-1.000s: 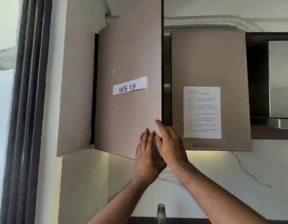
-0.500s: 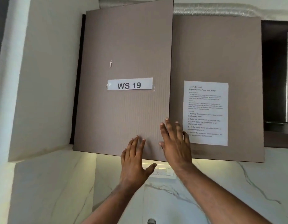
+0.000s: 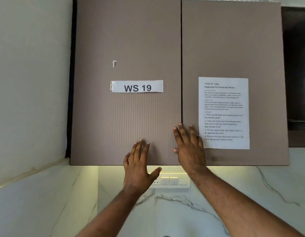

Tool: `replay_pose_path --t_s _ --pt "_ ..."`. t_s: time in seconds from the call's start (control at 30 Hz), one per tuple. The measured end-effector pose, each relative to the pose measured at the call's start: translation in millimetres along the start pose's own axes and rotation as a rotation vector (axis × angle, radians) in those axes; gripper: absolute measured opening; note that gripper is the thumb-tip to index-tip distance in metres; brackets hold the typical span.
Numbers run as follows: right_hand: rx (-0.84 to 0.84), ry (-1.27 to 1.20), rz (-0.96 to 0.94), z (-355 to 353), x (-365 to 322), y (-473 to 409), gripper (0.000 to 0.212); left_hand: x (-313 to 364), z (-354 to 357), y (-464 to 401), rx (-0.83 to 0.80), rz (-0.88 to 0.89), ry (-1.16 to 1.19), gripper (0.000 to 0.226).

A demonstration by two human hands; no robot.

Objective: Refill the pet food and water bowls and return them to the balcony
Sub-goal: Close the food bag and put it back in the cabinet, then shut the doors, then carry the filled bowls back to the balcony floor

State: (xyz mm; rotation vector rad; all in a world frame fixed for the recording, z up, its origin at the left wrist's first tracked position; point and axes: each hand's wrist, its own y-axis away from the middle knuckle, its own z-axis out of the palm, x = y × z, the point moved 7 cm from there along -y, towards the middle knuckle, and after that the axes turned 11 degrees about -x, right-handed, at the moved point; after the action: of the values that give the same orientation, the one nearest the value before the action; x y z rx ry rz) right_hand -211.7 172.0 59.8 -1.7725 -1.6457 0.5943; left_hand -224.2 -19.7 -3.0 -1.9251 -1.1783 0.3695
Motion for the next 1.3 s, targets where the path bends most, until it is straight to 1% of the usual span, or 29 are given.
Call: replay_pose_path --t_s 0.37,0.5,0.6,0.67,0.8,0.87,0.97,1.03,1.1,1.17,1.23,1.3 --pt "0.003 -0.055 -0.001 5 3 9 0.088 -1 6 7 0.012 0.044 0.044 0.09" --pt "0.017 -0.144 0.019 22 11 43 0.087 2 12 33 0.023 0.061 0.116 0.081" --pt "-0.001 -0.221 0.037 45 14 83 0.087 -2 28 62 -0.017 0.012 0.18 0.075" --pt "-0.065 -0.274 0.052 64 15 112 0.087 -7 46 85 -0.09 -0.05 0.188 0.075" --pt "-0.265 -0.425 0.135 108 18 168 0.087 -21 83 139 -0.23 -0.2 0.229 0.07" --pt "-0.381 -0.512 0.198 131 20 198 0.085 -33 103 173 -0.294 -0.318 0.282 0.066" --pt "-0.579 -0.609 0.3 166 22 248 0.082 -56 128 232 -0.34 -0.53 0.369 0.061" --pt "-0.689 -0.626 0.366 189 25 282 0.082 -71 145 274 -0.379 -0.664 0.366 0.059" --pt "-0.76 -0.648 0.447 209 29 312 0.081 -85 157 311 -0.434 -0.787 0.367 0.062" --pt "-0.849 -0.648 0.564 232 34 345 0.075 -95 170 345 -0.519 -0.921 0.376 0.065" --pt "-0.926 -0.65 0.697 252 40 378 0.061 -100 181 372 -0.606 -1.009 0.381 0.066" --pt "-0.971 -0.658 0.836 267 47 407 0.046 -103 191 392 -0.656 -1.066 0.408 0.066"
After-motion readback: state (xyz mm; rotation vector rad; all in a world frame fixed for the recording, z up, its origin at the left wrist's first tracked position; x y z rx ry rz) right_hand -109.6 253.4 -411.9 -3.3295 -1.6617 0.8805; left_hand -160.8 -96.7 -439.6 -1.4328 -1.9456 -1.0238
